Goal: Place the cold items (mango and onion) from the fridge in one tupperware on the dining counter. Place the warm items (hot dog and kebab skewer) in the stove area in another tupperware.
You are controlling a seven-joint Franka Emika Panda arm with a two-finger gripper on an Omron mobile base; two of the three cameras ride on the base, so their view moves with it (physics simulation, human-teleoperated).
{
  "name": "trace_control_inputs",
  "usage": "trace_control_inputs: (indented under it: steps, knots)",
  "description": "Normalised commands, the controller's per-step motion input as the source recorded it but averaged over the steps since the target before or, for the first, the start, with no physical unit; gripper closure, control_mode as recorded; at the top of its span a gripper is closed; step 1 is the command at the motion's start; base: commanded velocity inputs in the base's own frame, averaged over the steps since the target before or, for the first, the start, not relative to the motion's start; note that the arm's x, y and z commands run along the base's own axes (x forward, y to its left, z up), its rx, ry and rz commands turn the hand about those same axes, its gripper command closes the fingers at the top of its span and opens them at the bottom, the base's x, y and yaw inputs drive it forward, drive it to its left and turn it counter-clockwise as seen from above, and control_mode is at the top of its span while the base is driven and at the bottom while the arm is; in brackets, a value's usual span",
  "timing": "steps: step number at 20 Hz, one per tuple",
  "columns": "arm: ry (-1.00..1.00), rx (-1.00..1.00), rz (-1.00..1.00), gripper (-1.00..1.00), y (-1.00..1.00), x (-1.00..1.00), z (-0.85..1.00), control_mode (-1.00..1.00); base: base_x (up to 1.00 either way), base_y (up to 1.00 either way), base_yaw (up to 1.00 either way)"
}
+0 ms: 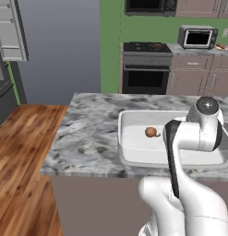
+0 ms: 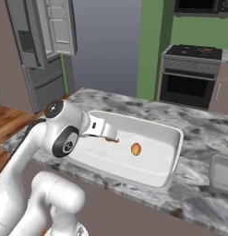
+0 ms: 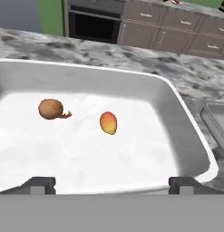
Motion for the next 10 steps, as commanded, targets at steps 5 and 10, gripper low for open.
trace_control_inputs:
  steps: [5,10]
  knots:
    - [0.00,-0.10,0.01,-1.00,0.65,-0.87,0.59,-1.00,0.00,0.00,0.00]
    - [-0.03,0.00,0.11,-1.00,0.48,-0.82,0.24,-1.00,0.00,0.00,0.00]
